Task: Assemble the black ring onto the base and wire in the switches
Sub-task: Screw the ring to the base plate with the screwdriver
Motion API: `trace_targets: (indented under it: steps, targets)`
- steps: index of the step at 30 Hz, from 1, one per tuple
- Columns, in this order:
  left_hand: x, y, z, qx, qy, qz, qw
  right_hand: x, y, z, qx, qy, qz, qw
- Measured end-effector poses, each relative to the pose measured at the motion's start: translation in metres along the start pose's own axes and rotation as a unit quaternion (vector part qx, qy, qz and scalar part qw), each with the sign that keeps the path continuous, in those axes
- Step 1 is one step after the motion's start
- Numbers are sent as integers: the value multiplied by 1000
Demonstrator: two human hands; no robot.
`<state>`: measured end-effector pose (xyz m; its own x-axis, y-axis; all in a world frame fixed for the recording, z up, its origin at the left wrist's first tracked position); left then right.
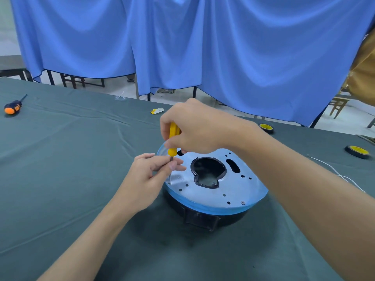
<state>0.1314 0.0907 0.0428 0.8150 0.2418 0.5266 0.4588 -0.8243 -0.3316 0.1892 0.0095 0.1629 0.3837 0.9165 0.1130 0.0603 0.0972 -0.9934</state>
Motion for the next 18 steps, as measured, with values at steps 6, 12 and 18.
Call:
trace_targets:
  steps: [6, 12, 18]
  targets:
    - [-4, -4, -3, 9, 20, -83, 996, 3, 10, -8, -22, 56, -5, 998]
    - [-1, -1, -2, 47, 37, -8, 998, -3, -1, -1, -27, -9, 6, 1000]
    - [-3, -2, 0, 9, 31, -44, 999, 3, 6, -4, -24, 26, -9, 999]
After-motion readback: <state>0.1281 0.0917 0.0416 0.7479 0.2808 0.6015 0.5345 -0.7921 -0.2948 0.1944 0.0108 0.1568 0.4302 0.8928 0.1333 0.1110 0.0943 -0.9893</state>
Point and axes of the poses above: each hand's wrist, its own x-axis towards the middle knuckle, its own y-axis out of the palm, z = x × y, the point moved 5 cm from there along x, towards the middle knuckle, and after that the axes turned 8 degrees about -x, right-handed, at the moved point
